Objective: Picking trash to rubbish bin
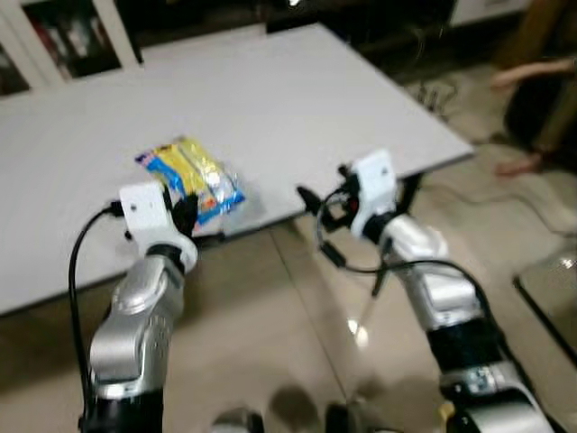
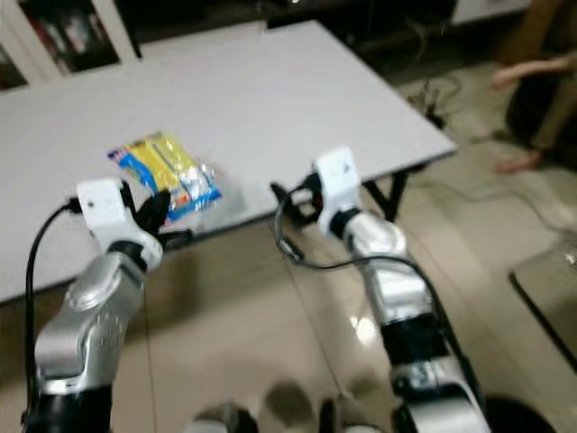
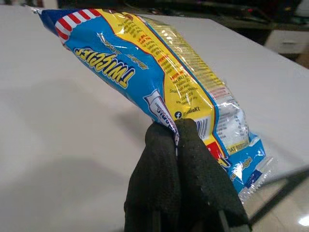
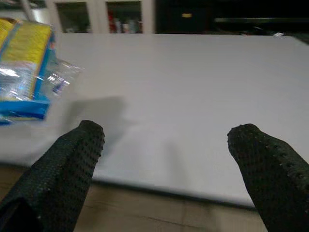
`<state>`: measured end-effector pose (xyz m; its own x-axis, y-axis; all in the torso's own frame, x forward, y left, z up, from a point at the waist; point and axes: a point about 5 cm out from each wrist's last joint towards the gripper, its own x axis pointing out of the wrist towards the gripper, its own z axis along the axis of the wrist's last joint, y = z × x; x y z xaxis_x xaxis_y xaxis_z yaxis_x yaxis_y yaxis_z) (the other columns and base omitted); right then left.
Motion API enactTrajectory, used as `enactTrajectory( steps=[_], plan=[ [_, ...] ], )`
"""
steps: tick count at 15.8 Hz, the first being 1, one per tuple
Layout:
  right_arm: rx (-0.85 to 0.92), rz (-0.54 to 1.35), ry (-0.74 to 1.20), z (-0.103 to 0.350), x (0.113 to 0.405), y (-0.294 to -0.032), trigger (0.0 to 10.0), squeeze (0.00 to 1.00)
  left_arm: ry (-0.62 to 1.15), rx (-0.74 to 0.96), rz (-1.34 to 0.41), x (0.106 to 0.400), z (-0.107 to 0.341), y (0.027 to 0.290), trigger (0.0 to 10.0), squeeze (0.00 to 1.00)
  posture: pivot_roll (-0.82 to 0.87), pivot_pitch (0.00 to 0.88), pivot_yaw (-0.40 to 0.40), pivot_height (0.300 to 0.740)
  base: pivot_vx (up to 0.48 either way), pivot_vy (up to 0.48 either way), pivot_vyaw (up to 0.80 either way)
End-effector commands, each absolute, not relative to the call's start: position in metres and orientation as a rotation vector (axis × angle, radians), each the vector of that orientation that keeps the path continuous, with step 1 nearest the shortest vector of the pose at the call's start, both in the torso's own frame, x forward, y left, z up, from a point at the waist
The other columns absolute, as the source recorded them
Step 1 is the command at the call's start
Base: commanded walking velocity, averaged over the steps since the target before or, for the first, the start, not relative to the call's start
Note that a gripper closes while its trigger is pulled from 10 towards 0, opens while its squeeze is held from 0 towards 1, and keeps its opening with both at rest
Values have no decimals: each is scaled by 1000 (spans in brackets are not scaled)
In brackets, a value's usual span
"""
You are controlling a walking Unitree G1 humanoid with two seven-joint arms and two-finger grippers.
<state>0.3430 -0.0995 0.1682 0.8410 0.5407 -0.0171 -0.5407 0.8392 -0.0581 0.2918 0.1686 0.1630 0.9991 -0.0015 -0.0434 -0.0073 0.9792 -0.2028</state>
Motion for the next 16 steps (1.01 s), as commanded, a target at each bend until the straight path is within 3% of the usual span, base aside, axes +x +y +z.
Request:
enactTrajectory(
  steps=[1, 11, 16],
  plan=[
    [-55, 594, -17, 172, 342, -94, 10000, 0, 52, -194, 27, 291, 161, 174, 10000, 0, -47, 125, 64, 740, -251, 0, 0],
    [-57, 591, -13, 172, 343, -95, 10000, 0, 42, -219, 16, 292, 162, 175, 10000, 0, -49, 125, 64, 740, 0, 0, 0],
    [-57, 589, -9, 172, 344, -95, 10000, 0, 42, -248, -1, 292, 163, 176, 10000, 0, -52, 121, 67, 740, 0, 0, -800]
  ],
)
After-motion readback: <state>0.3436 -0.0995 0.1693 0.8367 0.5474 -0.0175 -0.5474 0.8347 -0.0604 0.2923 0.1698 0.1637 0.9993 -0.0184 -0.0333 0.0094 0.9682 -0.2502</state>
